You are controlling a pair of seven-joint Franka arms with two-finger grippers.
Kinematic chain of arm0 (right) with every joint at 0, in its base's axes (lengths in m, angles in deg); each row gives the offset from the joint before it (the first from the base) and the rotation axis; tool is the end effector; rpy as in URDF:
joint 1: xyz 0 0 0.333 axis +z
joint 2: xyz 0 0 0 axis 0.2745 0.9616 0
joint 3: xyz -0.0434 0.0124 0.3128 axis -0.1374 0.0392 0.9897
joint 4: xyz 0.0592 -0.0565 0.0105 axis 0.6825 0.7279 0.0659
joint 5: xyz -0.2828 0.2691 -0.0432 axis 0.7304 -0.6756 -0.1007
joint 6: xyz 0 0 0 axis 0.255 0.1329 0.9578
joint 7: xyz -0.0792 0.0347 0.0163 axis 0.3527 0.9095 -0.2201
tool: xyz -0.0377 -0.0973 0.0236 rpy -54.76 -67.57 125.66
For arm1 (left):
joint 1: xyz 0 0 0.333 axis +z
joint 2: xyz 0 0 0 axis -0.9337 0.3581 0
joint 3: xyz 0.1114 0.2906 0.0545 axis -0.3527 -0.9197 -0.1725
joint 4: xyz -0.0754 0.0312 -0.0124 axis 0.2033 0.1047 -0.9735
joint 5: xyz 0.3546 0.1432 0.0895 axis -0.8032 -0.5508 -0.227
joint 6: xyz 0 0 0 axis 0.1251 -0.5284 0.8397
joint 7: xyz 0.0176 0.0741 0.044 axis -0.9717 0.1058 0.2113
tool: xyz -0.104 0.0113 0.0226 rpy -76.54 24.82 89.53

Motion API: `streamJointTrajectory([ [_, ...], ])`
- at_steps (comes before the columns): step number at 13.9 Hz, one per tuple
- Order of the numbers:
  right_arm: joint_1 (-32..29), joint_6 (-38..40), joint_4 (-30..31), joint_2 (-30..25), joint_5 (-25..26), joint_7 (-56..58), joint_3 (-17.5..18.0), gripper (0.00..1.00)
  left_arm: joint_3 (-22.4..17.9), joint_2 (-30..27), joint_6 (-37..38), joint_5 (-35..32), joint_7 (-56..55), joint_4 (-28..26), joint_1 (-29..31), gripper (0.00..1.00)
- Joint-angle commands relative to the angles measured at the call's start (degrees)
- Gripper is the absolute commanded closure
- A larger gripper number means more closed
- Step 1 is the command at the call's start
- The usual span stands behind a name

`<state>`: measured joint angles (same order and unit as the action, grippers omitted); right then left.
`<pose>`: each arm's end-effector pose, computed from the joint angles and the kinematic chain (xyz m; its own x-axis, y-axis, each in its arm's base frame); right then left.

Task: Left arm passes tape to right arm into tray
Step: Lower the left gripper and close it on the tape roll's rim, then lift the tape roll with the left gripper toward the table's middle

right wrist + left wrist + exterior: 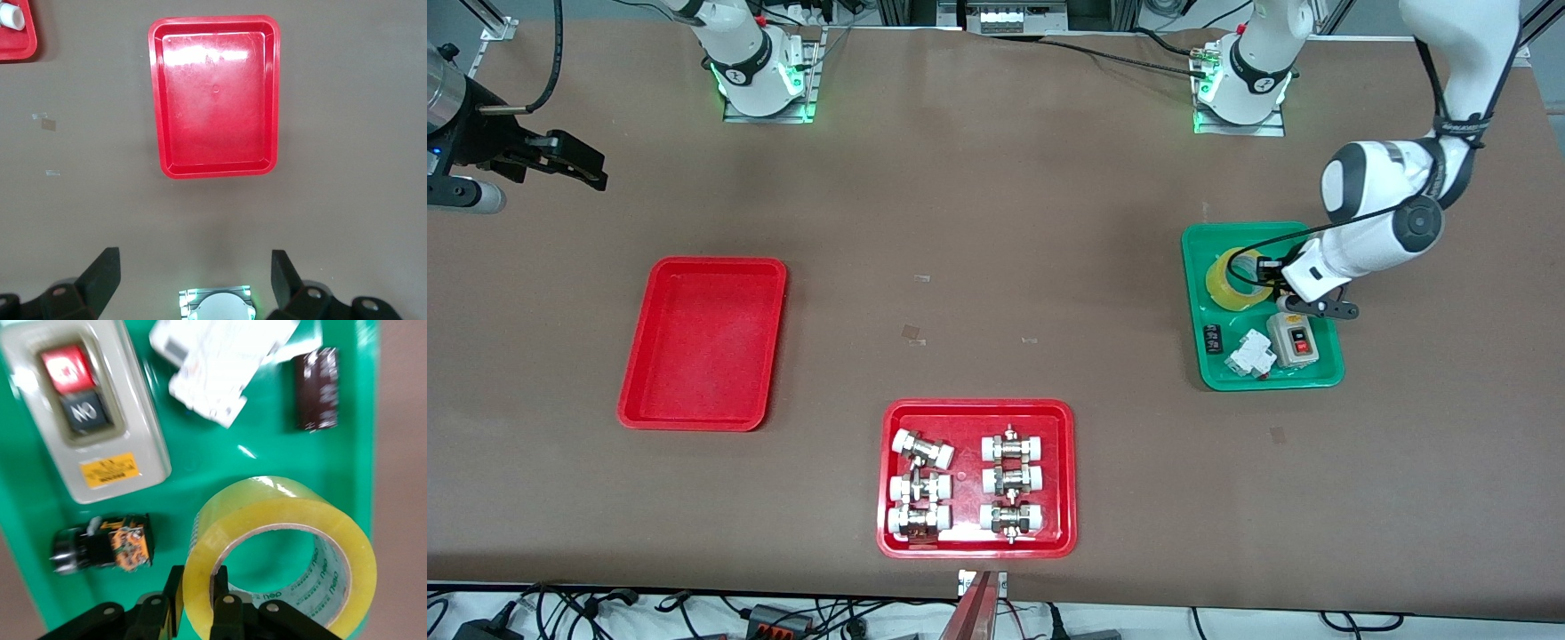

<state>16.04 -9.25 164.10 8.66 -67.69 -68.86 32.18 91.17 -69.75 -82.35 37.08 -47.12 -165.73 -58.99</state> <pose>0.5363 0.0392 0.6287 0.9890 -0.0721 -0.1293 -0.0637 -0.9957 0.0679 0.5029 -0.0024 0.2554 0.9755 -0.1039 -0.1940 -0.0822 -0.9897 0.1169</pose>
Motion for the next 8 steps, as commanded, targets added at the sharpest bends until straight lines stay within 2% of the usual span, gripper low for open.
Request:
streamJointTrajectory([
  [1, -0.01, 0.59, 0.26, -0.62, 0.28, -0.36, 0.2, 0.0, 0.35, -3.72, 15.9, 1.06, 0.14, 11.27, 0.7, 0.99],
  [3, -0.01, 0.59, 0.26, -0.62, 0.28, -0.36, 0.2, 0.0, 0.44, -3.81, 27.25, 1.32, 0.31, 22.42, 0.61, 0.99],
  [4, -0.01, 0.59, 0.35, -0.62, 0.28, -0.36, 0.2, 0.0, 0.62, -3.81, 30.25, 1.76, 0.22, 26.74, 0.35, 0.99],
  [7, -0.19, 0.59, 0.35, -0.54, 0.28, -0.36, 0.2, 0.0, 2.46, -3.02, 37.73, 9.47, -0.12, 40.89, -0.27, 0.99],
  [8, -0.19, 0.59, 0.35, -0.54, 0.28, -0.36, 0.2, 0.0, 2.55, -1.36, 37.75, 12.46, -0.82, 43.02, -0.62, 0.99],
])
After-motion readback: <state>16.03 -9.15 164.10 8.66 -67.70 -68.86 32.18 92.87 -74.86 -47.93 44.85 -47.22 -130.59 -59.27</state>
